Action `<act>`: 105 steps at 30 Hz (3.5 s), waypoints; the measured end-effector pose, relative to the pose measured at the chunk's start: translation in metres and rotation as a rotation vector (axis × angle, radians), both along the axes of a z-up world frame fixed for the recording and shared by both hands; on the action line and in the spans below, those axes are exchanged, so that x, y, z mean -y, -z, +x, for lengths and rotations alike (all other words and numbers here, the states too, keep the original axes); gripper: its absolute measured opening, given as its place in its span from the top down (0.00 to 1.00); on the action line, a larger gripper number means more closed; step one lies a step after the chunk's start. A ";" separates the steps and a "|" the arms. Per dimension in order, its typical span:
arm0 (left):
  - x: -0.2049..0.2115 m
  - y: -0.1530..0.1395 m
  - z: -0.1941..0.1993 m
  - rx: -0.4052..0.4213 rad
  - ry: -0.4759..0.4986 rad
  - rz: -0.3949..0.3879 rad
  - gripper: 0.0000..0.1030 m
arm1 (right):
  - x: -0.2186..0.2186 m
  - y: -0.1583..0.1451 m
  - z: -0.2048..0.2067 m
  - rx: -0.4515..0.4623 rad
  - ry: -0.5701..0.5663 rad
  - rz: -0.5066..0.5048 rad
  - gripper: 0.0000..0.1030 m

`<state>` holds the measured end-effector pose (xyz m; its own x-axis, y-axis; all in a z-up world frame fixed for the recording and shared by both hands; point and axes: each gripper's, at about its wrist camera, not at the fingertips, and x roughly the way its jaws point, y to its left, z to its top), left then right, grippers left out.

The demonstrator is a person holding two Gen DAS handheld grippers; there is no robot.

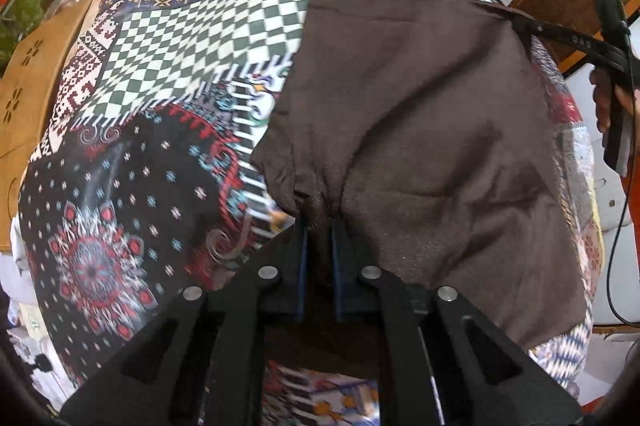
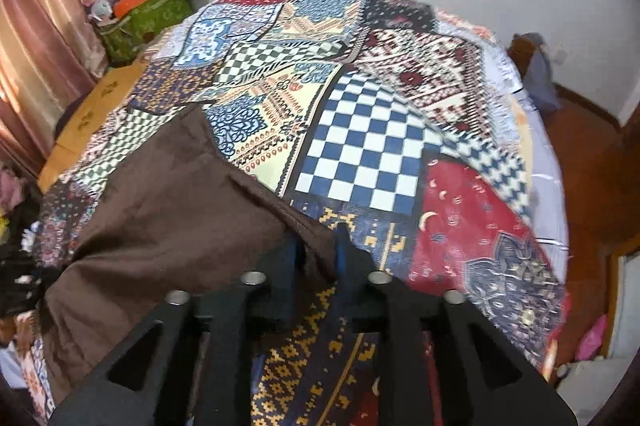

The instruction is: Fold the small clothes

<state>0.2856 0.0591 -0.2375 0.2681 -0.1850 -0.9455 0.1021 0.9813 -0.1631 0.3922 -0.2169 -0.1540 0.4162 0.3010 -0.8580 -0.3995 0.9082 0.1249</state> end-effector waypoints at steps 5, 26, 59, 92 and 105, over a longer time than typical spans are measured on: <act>0.009 -0.011 -0.017 -0.009 0.001 -0.073 0.91 | -0.001 -0.025 -0.035 0.043 -0.008 -0.003 0.52; -0.018 -0.037 -0.069 0.089 -0.048 0.030 0.70 | -0.023 0.023 -0.189 -0.172 -0.123 0.092 0.52; 0.035 -0.025 -0.106 0.060 0.052 -0.137 0.85 | -0.014 0.027 -0.217 -0.146 -0.104 0.178 0.59; 0.009 -0.018 -0.057 0.020 -0.062 -0.202 0.46 | -0.012 0.021 -0.219 -0.131 -0.120 0.237 0.90; 0.014 -0.016 -0.037 0.029 -0.053 -0.272 0.90 | -0.012 0.007 -0.210 -0.098 -0.138 0.259 0.91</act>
<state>0.2486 0.0448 -0.2216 0.3100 -0.4160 -0.8549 0.0599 0.9060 -0.4191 0.1825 -0.2045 -0.1607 0.2749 0.5632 -0.7793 -0.4912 0.7790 0.3897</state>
